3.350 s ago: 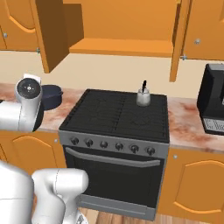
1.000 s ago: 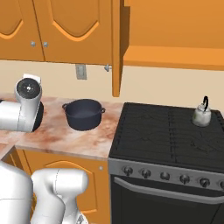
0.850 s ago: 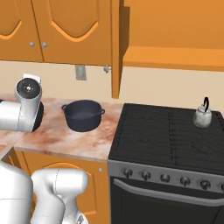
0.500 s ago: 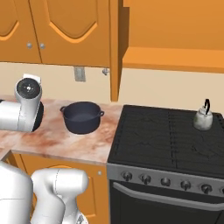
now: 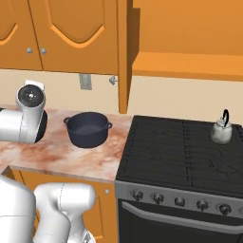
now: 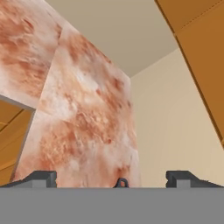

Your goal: Pick the kettle from the cabinet and place it on a stove burner. Then pick the pot from the counter and place it on another stove burner. Finally, turn both burners on.

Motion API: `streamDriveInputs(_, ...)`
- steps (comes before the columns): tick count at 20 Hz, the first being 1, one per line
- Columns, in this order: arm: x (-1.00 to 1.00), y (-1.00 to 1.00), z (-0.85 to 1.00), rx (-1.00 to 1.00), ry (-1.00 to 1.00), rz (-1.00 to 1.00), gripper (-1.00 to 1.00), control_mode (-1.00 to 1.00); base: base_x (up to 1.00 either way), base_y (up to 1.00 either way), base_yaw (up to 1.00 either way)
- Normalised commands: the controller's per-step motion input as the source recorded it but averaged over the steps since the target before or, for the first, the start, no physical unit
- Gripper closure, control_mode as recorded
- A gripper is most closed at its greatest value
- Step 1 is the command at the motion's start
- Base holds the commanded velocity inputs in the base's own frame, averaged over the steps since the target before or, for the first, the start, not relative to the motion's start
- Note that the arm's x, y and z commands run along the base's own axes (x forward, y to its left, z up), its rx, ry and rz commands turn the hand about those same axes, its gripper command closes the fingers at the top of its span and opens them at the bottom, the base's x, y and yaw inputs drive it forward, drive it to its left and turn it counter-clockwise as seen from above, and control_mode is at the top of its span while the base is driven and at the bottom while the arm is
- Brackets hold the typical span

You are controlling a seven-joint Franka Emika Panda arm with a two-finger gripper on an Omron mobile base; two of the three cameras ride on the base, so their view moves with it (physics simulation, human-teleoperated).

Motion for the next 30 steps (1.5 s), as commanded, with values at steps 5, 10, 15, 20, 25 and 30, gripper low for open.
streamDriveInputs(5, 0.0, 0.0, 0.0, 0.0, 0.0, 0.0, -1.0, 1.0, 0.27, 0.05, 0.0)
streamDriveInputs(10, 0.0, 0.0, 0.0, 0.0, 0.0, 0.0, -1.0, 1.0, 0.23, 0.02, 0.0)
streamDriveInputs(15, 0.03, 0.0, 0.0, 0.0, 0.0, 0.0, -1.0, -1.0, 0.01, 0.0, 0.0)
streamDriveInputs(20, 0.07, 0.0, 0.0, 0.0, 0.0, 0.0, -1.0, -1.0, 0.0, 0.0, 0.0)
streamDriveInputs(25, 0.02, 0.0, 0.0, 0.0, 0.03, 0.0, -1.0, -1.0, 0.0, 0.0, 0.0)
streamDriveInputs(30, 0.0, -0.09, -0.12, 0.0, 0.01, 0.0, -1.0, -1.0, 0.0, 0.0, 0.0)
